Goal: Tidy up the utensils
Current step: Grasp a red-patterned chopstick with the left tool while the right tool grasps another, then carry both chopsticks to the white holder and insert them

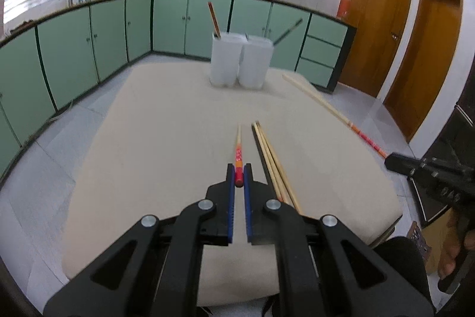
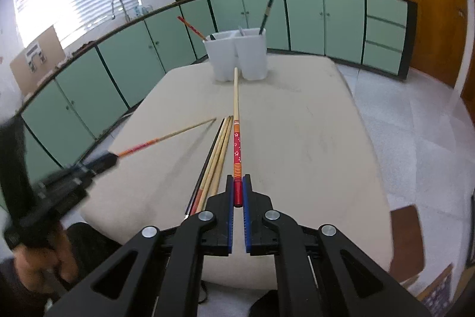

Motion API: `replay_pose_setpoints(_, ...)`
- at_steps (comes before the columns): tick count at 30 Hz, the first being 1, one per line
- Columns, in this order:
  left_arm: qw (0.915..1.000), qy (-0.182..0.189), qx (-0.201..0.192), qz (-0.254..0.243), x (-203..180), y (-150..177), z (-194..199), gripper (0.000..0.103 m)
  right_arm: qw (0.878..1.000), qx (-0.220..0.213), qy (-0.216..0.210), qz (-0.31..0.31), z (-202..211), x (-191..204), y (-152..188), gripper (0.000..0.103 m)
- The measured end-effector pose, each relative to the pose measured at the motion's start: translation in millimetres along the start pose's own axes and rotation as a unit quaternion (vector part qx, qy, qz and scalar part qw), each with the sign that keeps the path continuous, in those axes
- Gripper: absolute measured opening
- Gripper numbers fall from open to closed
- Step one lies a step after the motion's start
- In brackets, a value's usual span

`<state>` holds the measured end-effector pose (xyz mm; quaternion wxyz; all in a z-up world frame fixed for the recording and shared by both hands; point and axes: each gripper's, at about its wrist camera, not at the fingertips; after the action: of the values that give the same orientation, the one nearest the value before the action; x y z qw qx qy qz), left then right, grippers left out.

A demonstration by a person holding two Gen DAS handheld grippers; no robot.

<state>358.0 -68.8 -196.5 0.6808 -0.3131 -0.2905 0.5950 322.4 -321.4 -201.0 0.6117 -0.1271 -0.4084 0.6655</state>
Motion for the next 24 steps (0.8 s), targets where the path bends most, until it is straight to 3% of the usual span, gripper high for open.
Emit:
replay_pose_setpoints(6, 0.9999, -0.003, 0.001, 0.013, 5.6, 7.2, -0.7, 0.005, 1.0, 0.022, -0.001, -0.019, -49.4, -22.0, 38.1, 0.005)
replay_pose_setpoints(13, 0.9999, -0.006, -0.006, 0.01, 5.1, 1.9, 2.6, 0.005, 0.999, 0.037, -0.002, -0.012, -63.8, -28.6, 81.0, 0.009)
replay_pose_setpoints(24, 0.9999, -0.008, -0.006, 0.009, 6.7, 1.3, 2.0, 0.005, 1.0, 0.028, -0.006, -0.007, -64.7, -29.8, 82.8, 0.012)
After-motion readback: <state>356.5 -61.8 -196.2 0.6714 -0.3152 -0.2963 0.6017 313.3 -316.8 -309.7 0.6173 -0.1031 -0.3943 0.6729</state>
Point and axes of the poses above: each gripper's, at about its wrist camera, not at the fingertips, and z roughly against the way its jaws point, x to its left, y to its underside, and after that the axes turned 14 degrees about -y, right-handed
